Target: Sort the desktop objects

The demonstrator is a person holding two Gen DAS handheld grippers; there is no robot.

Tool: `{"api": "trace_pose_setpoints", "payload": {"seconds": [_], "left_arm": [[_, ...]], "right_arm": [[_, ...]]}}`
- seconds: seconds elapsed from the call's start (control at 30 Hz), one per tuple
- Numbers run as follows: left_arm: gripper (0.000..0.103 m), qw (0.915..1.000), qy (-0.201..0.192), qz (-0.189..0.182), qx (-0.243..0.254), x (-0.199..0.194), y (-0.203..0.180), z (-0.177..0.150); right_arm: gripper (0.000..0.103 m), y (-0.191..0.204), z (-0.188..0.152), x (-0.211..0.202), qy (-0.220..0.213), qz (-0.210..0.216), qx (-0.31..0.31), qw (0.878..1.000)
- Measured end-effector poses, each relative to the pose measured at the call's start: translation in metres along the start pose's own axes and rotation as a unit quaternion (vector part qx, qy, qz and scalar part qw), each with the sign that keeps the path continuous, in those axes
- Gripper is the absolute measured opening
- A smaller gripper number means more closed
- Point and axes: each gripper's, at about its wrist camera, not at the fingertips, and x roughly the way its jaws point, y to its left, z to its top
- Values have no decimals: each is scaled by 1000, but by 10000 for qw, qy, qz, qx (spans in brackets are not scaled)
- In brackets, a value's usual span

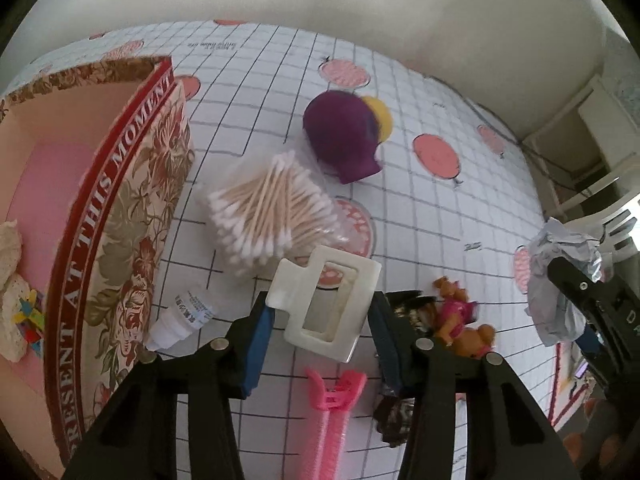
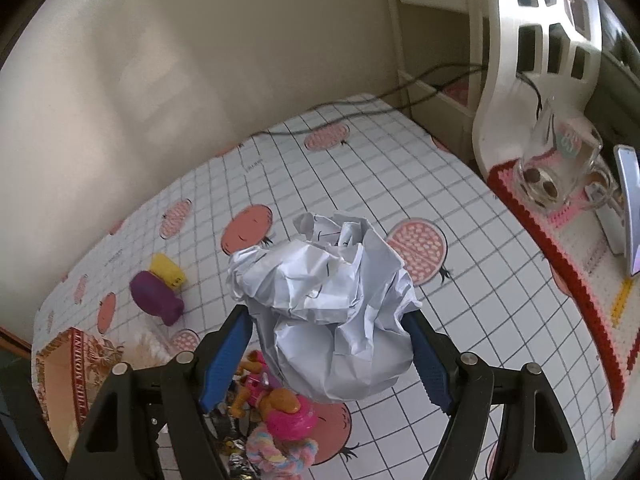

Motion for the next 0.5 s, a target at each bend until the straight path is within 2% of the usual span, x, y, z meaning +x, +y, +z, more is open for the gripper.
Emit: {"api": "trace_pose_setpoints", "payload": {"seconds": [0.2,0.33,0.4,0.5], "left_arm": [[50,9989,-417,-195,47,-20,-7,8],[50,9964,-784,-258,202,-41,-13,10],[50,9946,-937,-265,347,-51,-17,11],[50,9919,-1155,-340,400,-70,-14,12]], "right_arm": [[79,14,5,-28,-567,403,-128,9975],[79,22,8,-37,-737,663,-144,9950],[79,26,8,-41,-824,645,-175,9944],[79,33,6,-45,-812,812,-224,9931]]}}
